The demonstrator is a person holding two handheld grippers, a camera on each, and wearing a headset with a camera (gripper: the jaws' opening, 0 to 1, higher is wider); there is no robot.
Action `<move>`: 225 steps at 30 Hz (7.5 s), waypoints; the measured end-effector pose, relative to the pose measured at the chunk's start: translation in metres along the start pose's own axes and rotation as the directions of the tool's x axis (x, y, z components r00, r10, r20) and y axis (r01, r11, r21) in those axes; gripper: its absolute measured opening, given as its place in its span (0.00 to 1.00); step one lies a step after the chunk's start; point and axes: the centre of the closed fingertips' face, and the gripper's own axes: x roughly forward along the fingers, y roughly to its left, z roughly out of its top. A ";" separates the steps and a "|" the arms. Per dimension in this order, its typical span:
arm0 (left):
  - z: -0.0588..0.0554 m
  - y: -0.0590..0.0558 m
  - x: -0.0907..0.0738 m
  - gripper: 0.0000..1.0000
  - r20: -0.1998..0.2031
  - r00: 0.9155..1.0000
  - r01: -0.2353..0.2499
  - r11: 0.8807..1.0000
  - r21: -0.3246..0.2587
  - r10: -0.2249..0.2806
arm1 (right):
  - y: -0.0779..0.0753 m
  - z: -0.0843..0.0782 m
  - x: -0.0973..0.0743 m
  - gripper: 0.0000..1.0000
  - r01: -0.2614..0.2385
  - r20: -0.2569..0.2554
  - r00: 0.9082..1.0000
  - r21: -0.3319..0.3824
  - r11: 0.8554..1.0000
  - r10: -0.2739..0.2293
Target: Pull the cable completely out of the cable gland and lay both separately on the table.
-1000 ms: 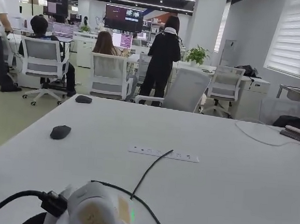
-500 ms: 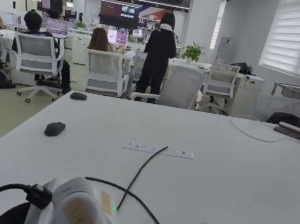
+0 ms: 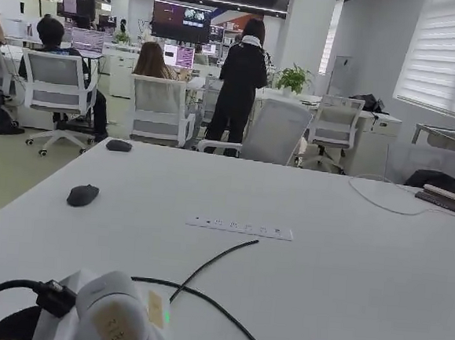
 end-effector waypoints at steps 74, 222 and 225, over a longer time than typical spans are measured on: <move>0.003 0.002 0.012 0.16 0.078 0.997 -0.025 0.999 0.029 0.022 | 0.033 0.073 0.009 0.02 -0.215 0.288 0.933 -0.029 0.976 0.214; -0.002 0.005 0.009 0.16 0.021 0.991 -0.132 0.963 0.237 0.131 | 0.037 0.090 -0.005 0.03 -0.179 0.357 0.912 -0.092 0.980 0.200; -0.002 0.005 0.009 0.16 0.024 0.992 -0.129 0.965 0.228 0.127 | 0.036 0.087 -0.003 0.03 -0.181 0.349 0.916 -0.079 0.980 0.197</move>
